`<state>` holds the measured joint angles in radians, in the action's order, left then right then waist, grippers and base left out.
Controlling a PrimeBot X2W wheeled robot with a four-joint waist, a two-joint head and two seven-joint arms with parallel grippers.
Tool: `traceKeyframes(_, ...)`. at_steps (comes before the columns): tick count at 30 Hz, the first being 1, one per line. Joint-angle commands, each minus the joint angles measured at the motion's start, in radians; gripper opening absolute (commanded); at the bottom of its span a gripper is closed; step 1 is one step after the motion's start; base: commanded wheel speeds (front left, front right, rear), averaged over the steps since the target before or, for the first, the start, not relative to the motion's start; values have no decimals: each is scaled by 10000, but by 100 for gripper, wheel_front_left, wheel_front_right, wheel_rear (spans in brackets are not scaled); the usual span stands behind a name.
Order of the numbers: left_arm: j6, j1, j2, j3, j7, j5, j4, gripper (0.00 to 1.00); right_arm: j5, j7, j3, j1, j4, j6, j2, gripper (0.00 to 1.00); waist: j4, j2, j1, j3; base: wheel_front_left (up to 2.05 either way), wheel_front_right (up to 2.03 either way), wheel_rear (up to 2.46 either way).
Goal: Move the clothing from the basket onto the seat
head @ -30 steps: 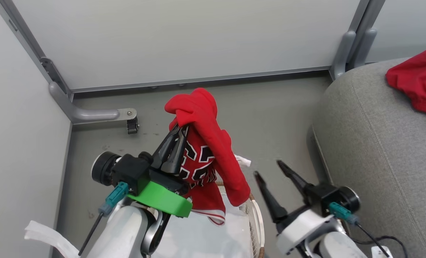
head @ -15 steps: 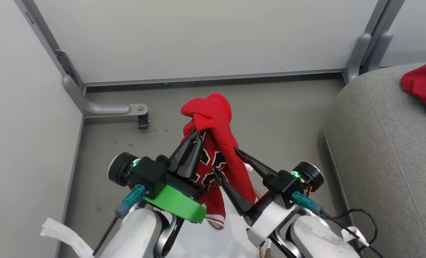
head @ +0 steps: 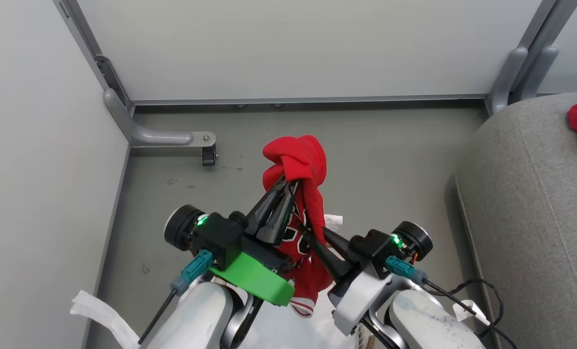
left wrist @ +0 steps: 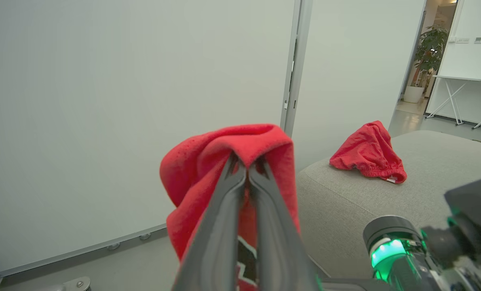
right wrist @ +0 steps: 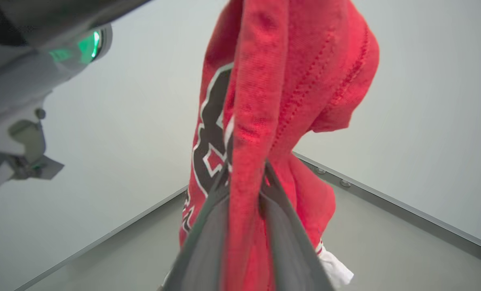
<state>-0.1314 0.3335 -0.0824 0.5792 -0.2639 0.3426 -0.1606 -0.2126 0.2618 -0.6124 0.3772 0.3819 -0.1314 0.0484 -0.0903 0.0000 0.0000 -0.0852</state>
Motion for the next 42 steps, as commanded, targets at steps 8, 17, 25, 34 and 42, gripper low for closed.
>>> traceKeyframes(8,15,-276,7,-428,-3,-168,-36,100,-352,47,483,-314,-305,14,45,0,573,0,0,-66,0,0,0)
traceKeyframes(17,15,-618,-121,-711,-4,-377,-221,100,-253,47,1101,-823,-580,14,37,0,2350,0,0,-229,0,0,0)
traceKeyframes(25,16,-625,-238,-769,-4,-538,-276,100,-126,47,1661,-1219,-933,14,34,0,4149,0,0,-515,0,0,0)
traceKeyframes(34,15,-489,-411,-736,-4,-586,-373,100,-244,47,2372,-1602,-1337,14,34,0,5520,0,0,-780,0,0,0)
traceKeyframes(42,15,-619,-492,-776,-4,-750,-433,100,26,47,3066,-1627,-1591,14,31,0,6114,0,0,-1014,0,0,0)
